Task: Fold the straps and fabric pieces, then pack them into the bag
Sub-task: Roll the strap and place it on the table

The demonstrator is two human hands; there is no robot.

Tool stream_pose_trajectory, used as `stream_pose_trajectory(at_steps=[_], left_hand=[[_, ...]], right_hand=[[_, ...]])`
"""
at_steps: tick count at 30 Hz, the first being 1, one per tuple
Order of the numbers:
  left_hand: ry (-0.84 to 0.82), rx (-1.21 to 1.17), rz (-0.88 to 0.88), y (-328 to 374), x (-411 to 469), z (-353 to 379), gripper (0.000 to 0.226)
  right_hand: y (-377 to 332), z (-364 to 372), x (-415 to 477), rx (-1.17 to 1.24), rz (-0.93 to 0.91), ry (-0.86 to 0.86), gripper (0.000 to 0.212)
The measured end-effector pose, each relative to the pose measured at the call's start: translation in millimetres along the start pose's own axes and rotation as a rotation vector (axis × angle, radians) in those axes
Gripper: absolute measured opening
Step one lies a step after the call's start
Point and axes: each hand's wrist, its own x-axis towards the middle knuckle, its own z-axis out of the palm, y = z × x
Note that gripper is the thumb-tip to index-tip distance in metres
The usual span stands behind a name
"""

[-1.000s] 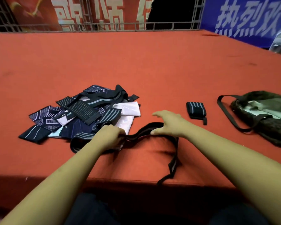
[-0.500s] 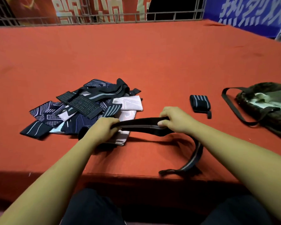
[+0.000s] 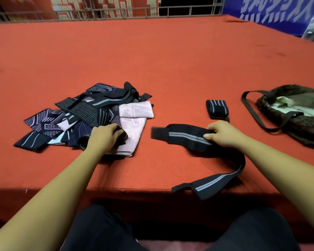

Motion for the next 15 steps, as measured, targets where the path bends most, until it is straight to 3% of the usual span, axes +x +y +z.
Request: stream_pose_trajectory(at_steps=[3, 6, 8, 10, 12, 15], left_hand=[[-0.042, 0.067, 0.058, 24, 5, -4, 0.028], [0.105, -0.030, 0.227, 66, 1, -8, 0.026], [-0.024, -0.299, 0.229, 104, -7, -14, 0.033], [-0.399, -0.715, 0.038, 143, -18, -23, 0.050], [-0.645, -1.129, -0.153, 171, -24, -22, 0.066], [-0.629, -1.588, -0.231, 194, -28, -17, 0.067]], right_hand=[[10, -8, -7, 0.206, -0.002, 0.050, 0.027], [-1, -21, -16, 0.425, -0.049, 0.125, 0.024], [-15, -27, -24, 0.592, -0.067, 0.136, 0.020], [-29, -28, -32, 0.797, -0.064, 0.130, 0.016], [-39, -23, -37, 0.978, -0.067, 0.117, 0.011], [-43, -17, -44, 1.077, -0.019, 0.069, 0.011]])
